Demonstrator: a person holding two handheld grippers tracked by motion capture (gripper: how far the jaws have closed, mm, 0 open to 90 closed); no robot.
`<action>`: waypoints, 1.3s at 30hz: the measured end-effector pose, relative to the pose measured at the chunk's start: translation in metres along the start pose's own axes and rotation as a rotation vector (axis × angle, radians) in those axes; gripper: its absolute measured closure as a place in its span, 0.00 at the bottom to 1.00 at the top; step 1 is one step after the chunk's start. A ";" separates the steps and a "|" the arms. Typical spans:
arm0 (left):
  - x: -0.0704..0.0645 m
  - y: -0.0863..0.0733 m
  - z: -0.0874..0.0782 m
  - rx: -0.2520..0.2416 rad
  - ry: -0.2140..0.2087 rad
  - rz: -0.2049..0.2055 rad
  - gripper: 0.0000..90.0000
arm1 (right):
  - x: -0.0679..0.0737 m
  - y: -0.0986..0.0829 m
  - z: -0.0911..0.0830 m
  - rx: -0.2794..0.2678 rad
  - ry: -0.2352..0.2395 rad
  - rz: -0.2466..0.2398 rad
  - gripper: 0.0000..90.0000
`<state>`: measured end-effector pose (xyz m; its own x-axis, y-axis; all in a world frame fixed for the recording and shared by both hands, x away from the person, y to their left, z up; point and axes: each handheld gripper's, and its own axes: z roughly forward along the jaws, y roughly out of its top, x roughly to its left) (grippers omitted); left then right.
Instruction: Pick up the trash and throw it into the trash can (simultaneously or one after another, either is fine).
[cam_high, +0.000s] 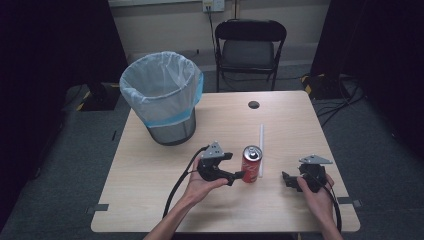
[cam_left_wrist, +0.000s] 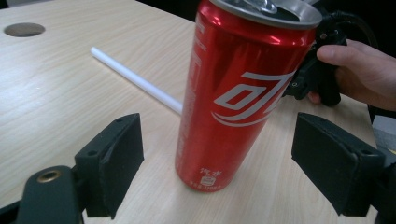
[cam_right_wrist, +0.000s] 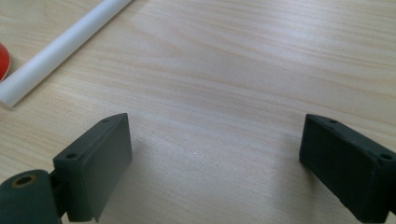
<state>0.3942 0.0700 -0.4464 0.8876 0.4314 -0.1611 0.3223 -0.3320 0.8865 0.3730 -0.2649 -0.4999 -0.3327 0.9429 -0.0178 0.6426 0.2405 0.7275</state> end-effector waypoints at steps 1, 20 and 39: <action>0.000 0.000 0.000 0.000 0.000 0.000 0.18 | 0.000 0.000 0.000 0.000 0.000 0.000 0.09; -0.006 -0.007 0.045 0.067 -0.018 0.064 0.20 | 0.000 0.000 0.000 0.001 0.000 0.001 0.09; -0.004 -0.011 0.061 0.114 0.017 0.085 0.35 | 0.000 0.000 0.000 0.000 0.000 0.000 0.09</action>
<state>0.4075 0.0209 -0.4824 0.9080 0.4113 -0.0798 0.2827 -0.4607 0.8413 0.3730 -0.2649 -0.4999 -0.3327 0.9429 -0.0179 0.6426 0.2406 0.7274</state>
